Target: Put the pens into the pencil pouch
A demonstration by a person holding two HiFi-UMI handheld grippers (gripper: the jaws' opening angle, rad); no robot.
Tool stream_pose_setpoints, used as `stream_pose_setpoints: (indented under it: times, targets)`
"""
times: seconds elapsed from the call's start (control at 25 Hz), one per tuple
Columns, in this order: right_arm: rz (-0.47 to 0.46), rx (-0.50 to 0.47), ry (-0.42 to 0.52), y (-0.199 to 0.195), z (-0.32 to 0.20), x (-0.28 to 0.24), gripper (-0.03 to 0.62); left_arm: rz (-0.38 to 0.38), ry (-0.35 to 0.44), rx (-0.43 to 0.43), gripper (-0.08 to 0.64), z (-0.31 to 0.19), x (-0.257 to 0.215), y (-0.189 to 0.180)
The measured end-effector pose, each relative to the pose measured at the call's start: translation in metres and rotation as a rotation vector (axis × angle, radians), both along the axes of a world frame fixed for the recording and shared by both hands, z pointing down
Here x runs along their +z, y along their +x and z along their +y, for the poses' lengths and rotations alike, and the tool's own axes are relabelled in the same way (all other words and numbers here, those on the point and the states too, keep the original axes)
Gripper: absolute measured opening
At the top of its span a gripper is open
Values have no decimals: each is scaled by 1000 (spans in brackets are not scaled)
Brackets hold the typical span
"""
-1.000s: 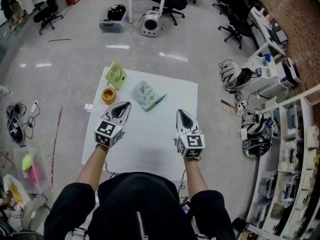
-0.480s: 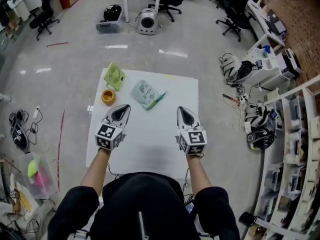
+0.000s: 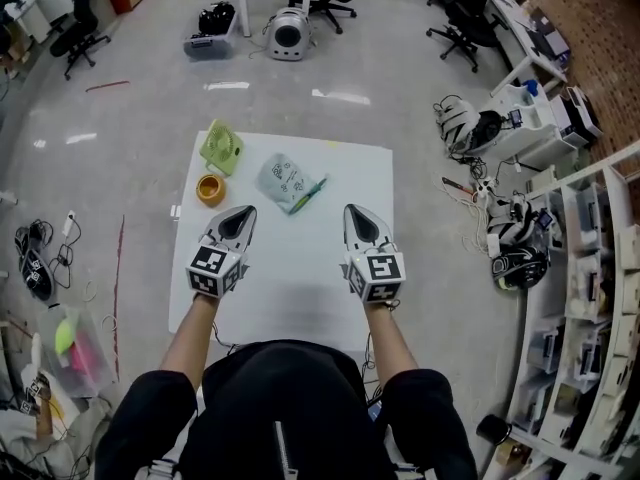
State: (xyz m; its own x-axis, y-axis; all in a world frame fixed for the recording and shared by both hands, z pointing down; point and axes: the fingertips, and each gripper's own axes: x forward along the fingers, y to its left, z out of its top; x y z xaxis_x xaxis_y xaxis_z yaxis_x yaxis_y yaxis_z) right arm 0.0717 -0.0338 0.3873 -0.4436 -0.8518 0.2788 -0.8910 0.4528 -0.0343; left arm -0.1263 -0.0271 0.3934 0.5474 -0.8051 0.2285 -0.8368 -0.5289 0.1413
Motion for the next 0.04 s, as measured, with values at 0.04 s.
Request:
stream_pose_setpoints:
  times: [0.04]
  targets:
    - [0, 0, 0, -1, -1, 0, 9, 0, 2, 2, 26, -1, 0, 1]
